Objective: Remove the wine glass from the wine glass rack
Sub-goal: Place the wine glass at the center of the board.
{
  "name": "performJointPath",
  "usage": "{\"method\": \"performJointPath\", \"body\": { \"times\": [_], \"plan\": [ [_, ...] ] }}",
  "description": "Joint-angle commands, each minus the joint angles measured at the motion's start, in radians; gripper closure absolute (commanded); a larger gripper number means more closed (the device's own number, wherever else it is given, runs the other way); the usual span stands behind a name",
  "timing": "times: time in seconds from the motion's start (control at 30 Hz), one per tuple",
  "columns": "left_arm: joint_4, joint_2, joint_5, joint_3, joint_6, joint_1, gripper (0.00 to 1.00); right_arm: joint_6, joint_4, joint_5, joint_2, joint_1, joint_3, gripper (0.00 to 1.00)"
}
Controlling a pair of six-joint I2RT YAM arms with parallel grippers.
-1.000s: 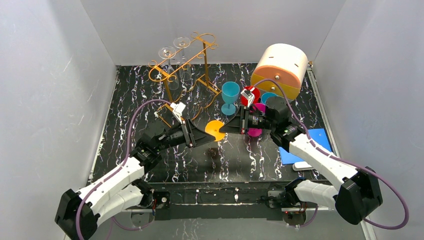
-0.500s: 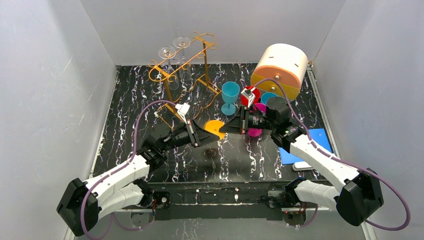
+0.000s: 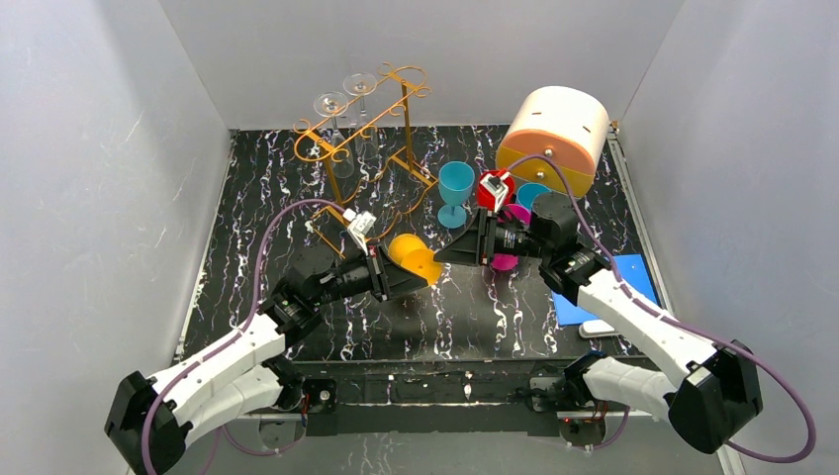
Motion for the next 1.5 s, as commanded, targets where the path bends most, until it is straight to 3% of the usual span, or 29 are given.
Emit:
{"method": "performJointPath", "body": {
  "times": [0.0, 0.27, 0.3, 0.37, 0.43, 0.57, 0.7, 0.8, 0.9, 1.0, 1.2, 1.37, 1.47],
  "plan": [
    [-0.201, -0.039, 0.043, 0.083, 0.257, 0.001, 1.00, -0.006, 0.002, 0.051, -0.053, -0.005, 0.026, 0.48],
    [-0.196, -0.077, 0.079, 0.047, 0.369, 0.002, 1.00, -0.053, -0.106, 0.257, -0.148, -0.005, 0.018, 0.40],
    [-0.171, -0.084, 0.093, 0.039, 0.385, 0.002, 1.00, -0.059, -0.138, 0.309, -0.160, -0.005, 0.027, 0.40],
    [0.032, -0.102, 0.238, -0.046, 0.380, 0.002, 1.00, -0.061, -0.188, 0.422, -0.188, -0.005, 0.043, 0.40],
    [0.110, -0.138, 0.255, -0.098, 0.396, 0.001, 1.00, -0.073, -0.172, 0.473, -0.220, -0.006, 0.033, 0.40],
    [0.073, -0.240, 0.258, -0.131, 0.499, 0.001, 1.00, -0.107, -0.186, 0.483, -0.230, -0.005, 0.053, 0.44],
    [-0.046, -0.355, 0.163, -0.123, 0.665, 0.002, 1.00, -0.094, -0.351, 0.666, -0.233, -0.005, 0.121, 0.51],
    [-0.025, -0.445, 0.171, -0.156, 0.758, 0.001, 1.00, -0.127, -0.330, 0.703, -0.256, -0.005, 0.114, 0.51],
    [-0.073, -0.510, 0.181, -0.166, 0.827, 0.002, 1.00, -0.162, -0.363, 0.688, -0.225, -0.005, 0.161, 0.47],
    [-0.142, -0.531, 0.213, -0.155, 0.900, 0.003, 1.00, -0.225, -0.414, 0.608, -0.150, -0.005, 0.244, 0.32],
    [-0.223, -0.442, 0.375, -0.091, 1.020, 0.002, 1.00, -0.353, -0.446, 0.278, -0.003, -0.007, 0.396, 0.12],
    [-0.410, -0.302, 0.537, 0.026, 1.187, 0.003, 1.00, -0.414, -0.500, 0.110, 0.103, -0.008, 0.505, 0.09],
    [-0.598, -0.282, 0.526, 0.086, 1.338, 0.003, 1.00, -0.428, -0.605, 0.019, 0.187, -0.011, 0.583, 0.09]
  ]
}}
